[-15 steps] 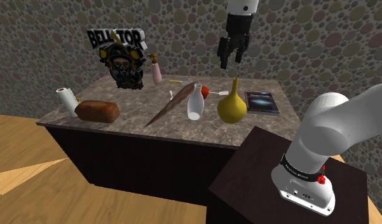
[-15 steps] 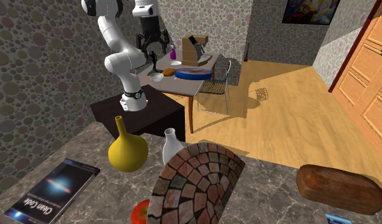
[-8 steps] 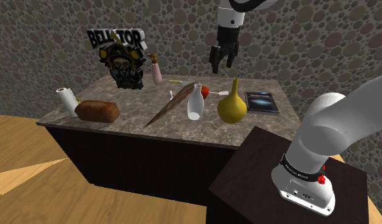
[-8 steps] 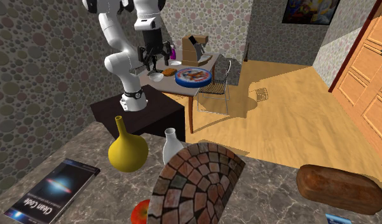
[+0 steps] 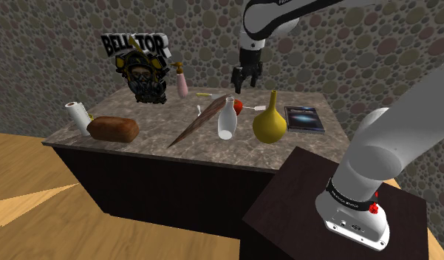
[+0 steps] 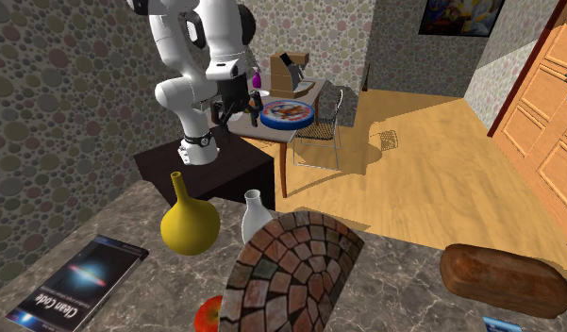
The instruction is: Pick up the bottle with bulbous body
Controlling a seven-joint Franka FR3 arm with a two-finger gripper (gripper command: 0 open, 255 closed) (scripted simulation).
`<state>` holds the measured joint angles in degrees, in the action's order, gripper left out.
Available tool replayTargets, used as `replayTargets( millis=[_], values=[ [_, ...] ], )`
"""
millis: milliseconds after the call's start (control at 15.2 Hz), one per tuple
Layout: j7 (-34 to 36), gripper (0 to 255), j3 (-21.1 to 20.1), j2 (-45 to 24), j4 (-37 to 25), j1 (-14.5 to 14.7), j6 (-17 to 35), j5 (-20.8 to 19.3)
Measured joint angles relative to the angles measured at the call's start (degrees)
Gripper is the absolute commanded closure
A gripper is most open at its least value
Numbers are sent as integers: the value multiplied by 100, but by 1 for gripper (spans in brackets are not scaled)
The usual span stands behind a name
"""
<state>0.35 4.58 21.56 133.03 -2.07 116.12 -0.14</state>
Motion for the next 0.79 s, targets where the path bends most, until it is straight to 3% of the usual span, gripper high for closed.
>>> replayTargets(
  millis=[792],
  values=[
    [-653,0,365,-2519,-1353,-166,1279,311]
  ],
)
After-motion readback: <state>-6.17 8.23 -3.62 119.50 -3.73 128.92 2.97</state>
